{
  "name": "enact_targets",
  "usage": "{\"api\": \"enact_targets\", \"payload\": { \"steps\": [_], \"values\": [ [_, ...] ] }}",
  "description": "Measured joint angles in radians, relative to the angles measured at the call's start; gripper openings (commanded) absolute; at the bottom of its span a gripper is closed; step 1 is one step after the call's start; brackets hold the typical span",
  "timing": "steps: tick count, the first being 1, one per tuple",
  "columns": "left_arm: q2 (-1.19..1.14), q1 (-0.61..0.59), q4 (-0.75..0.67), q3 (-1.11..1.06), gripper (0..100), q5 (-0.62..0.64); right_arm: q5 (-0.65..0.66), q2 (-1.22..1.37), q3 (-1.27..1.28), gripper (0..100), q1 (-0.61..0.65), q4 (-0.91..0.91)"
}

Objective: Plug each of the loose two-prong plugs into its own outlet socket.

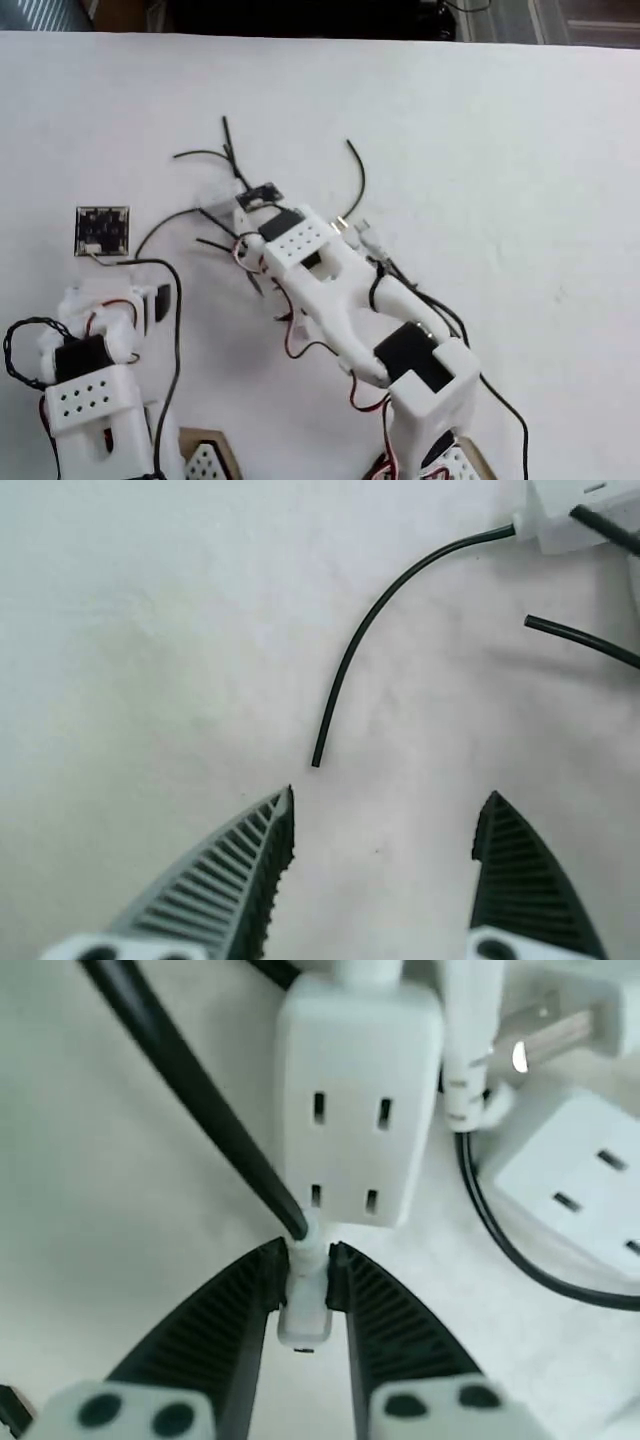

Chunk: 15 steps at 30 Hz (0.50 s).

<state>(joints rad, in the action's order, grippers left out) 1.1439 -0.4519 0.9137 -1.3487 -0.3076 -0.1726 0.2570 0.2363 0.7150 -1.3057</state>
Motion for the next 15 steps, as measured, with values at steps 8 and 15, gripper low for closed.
{"api": "enact_targets", "payload": {
  "steps": [8, 15],
  "values": [
    [0.000, 0.000, 0.000, 0.000, 28, 0.000, 0.026, 0.017, 0.000, 1.8, 0.000, -0.054],
    [0.000, 0.000, -0.003, 0.000, 28, 0.000, 0.089, -0.083, 0.000, 1.8, 0.029, -0.155]
  ]
}}
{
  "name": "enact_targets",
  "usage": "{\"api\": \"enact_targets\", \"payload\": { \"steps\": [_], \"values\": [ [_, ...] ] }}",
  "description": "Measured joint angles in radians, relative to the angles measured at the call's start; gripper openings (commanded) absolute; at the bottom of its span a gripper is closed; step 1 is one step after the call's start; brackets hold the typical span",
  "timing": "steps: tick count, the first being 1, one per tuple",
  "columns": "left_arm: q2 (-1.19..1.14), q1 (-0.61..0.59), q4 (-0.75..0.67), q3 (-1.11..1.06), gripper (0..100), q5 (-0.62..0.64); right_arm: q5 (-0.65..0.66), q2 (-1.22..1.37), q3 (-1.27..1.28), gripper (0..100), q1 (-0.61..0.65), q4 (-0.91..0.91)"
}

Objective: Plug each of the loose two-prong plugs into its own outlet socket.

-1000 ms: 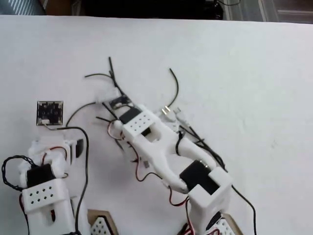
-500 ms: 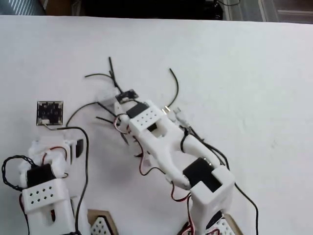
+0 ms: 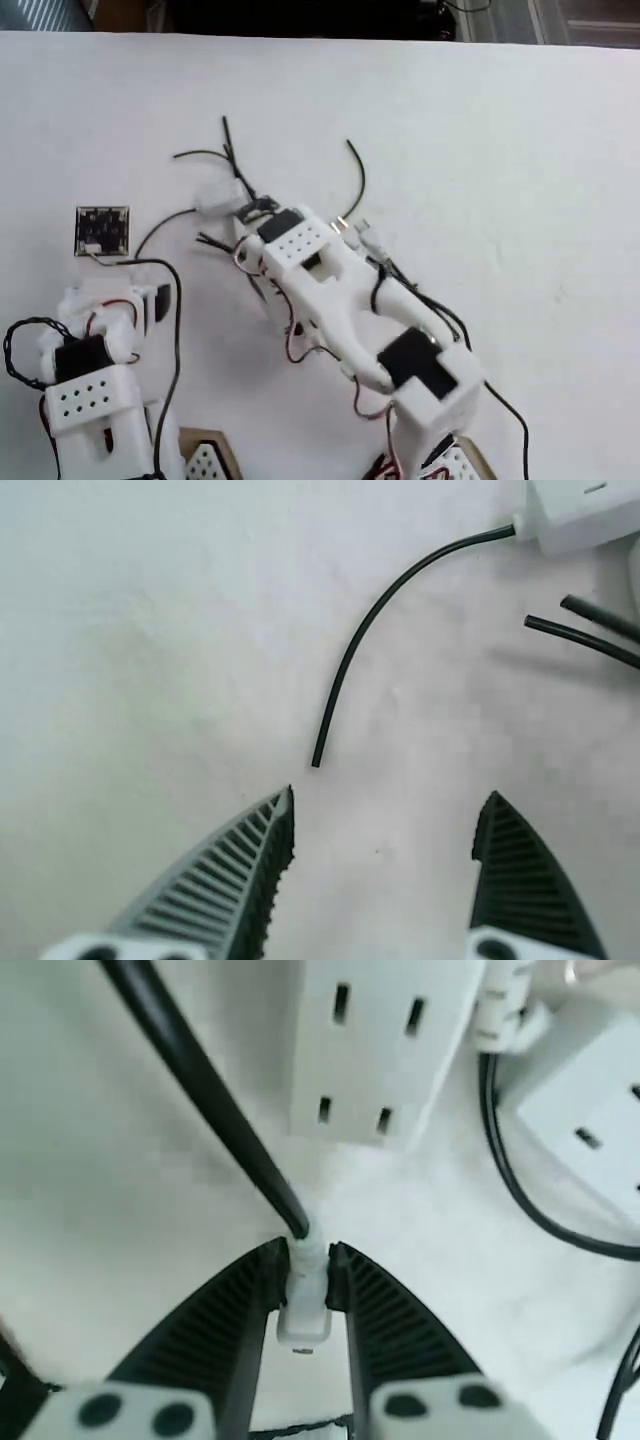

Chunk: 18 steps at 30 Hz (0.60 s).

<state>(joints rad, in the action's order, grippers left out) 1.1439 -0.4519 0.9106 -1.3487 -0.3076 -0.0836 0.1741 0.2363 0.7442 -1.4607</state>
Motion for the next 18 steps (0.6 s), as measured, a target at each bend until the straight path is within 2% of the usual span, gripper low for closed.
{"api": "enact_targets", "payload": {
  "steps": [5, 10, 18],
  "values": [
    [0.000, 0.000, -0.052, 0.005, 29, 0.023, 0.002, -0.276, 0.000, 1.8, 0.049, -0.064],
    [0.000, 0.008, -0.017, 0.121, 29, 0.130, 0.002, -0.517, 0.000, 1.8, 0.048, -0.075],
    [0.002, 0.193, 0.092, 0.318, 29, 0.232, 0.002, -0.752, 0.127, 1.8, 0.049, 0.023]
  ]
}}
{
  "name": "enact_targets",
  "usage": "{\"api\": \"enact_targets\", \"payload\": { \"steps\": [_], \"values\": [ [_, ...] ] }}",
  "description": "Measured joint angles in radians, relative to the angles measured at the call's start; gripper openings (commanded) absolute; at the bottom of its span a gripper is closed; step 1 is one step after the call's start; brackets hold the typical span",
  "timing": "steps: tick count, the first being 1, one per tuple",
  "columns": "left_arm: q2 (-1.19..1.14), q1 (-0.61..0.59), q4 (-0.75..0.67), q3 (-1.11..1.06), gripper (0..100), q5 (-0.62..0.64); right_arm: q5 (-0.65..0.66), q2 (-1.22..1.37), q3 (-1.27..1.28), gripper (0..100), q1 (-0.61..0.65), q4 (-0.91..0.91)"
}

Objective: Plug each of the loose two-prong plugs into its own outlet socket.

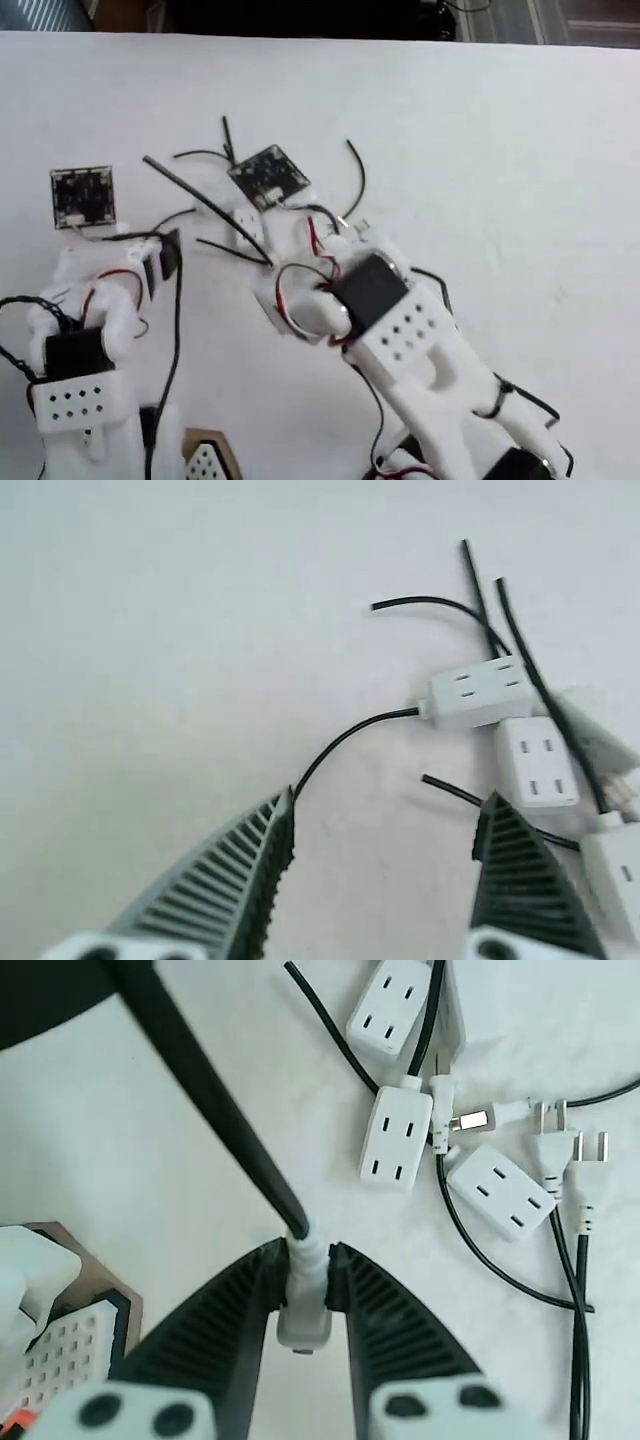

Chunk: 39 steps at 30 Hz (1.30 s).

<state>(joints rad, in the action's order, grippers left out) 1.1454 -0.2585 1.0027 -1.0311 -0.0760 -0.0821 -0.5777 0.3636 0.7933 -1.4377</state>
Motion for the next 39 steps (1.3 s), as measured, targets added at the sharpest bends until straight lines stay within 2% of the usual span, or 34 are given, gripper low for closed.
{"api": "enact_targets", "payload": {
  "steps": [8, 14, 18, 23, 31, 35, 39],
  "values": [
    [0.000, 0.213, 0.029, 0.109, 29, 0.064, 0.000, -0.308, 0.299, 1.7, 0.002, 0.229],
    [0.023, 0.385, 0.091, 0.140, 29, 0.064, 0.000, -0.453, 0.437, 1.7, 0.021, 0.310],
    [0.140, 0.491, 0.158, 0.144, 29, 0.058, 0.000, -0.463, 0.445, 1.7, 0.028, 0.328],
    [0.324, 0.591, 0.210, 0.117, 29, -0.031, 0.000, -0.463, 0.445, 1.7, 0.029, 0.331],
    [0.336, 0.571, 0.201, 0.081, 29, -0.043, 0.002, -0.462, 0.453, 1.7, 0.017, 0.330],
    [0.299, 0.440, 0.184, 0.072, 29, -0.044, 0.002, -0.465, 0.451, 1.7, -0.101, 0.345],
    [0.178, 0.338, 0.146, 0.072, 35, -0.044, -0.037, -0.465, 0.508, 1.7, -0.252, 0.420]
  ]
}}
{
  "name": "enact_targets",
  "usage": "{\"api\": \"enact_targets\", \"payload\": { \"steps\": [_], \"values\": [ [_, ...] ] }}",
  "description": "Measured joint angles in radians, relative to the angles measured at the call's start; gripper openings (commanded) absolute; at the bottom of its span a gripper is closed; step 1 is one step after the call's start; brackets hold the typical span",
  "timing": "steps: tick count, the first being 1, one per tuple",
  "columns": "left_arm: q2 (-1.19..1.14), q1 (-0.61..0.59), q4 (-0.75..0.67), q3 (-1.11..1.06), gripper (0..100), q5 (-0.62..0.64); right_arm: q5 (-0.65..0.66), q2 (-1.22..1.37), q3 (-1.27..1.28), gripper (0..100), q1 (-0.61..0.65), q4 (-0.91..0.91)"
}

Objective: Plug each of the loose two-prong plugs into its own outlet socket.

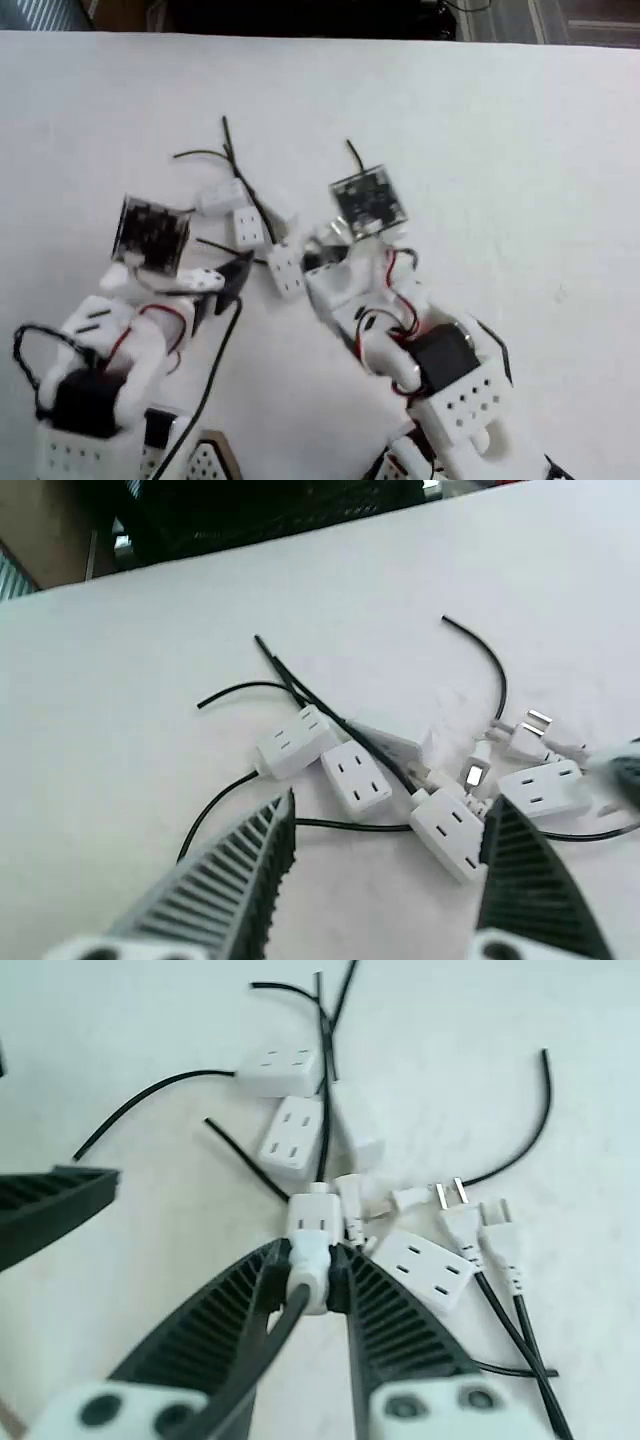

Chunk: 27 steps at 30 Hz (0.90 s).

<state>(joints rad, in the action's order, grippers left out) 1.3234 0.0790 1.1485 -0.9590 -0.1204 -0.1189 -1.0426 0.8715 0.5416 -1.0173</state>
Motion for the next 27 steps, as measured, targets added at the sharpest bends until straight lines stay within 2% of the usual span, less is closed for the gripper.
{"api": "enact_targets", "payload": {
  "steps": [3, 10, 13, 19, 27],
  "values": [
    [-0.169, -0.043, -0.040, 0.011, 35, -0.002, -0.034, 0.000, 0.084, 1.7, -0.060, 0.095],
    [-0.629, -0.049, -0.060, 0.186, 35, -0.035, -0.046, 0.002, 0.226, 1.7, -0.092, 0.252],
    [-0.806, -0.040, -0.063, 0.256, 35, -0.025, -0.046, 0.002, 0.238, 1.7, -0.173, 0.299],
    [-1.096, 0.058, -0.063, 0.382, 35, 0.152, -0.110, 0.002, 0.238, 1.7, -0.338, 0.338],
    [-1.375, 0.181, -0.072, 0.494, 35, 0.321, -0.120, 0.002, 0.238, 1.7, -0.364, 0.339]
  ]
}}
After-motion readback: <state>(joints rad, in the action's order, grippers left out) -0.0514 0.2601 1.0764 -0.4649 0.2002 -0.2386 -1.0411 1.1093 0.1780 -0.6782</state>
